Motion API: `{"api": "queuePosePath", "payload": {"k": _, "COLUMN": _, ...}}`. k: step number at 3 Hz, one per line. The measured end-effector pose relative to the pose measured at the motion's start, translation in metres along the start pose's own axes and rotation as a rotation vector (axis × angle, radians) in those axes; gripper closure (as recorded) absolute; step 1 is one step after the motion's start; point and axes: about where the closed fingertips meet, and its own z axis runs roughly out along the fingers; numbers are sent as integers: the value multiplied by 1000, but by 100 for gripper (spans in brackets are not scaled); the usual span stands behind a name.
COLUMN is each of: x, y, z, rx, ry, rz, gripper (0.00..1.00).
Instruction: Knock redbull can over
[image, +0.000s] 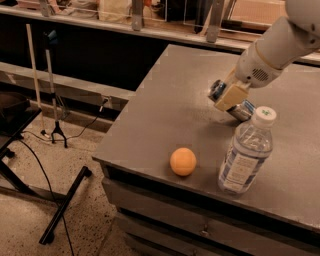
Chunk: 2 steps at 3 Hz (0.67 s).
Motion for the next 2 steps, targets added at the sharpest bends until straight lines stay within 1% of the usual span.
{"api": "queuePosePath", "payload": {"k": 2, "x": -3, "y": 0, "z": 5, "rx": 0, "ry": -5, "rz": -4, "gripper": 5}}
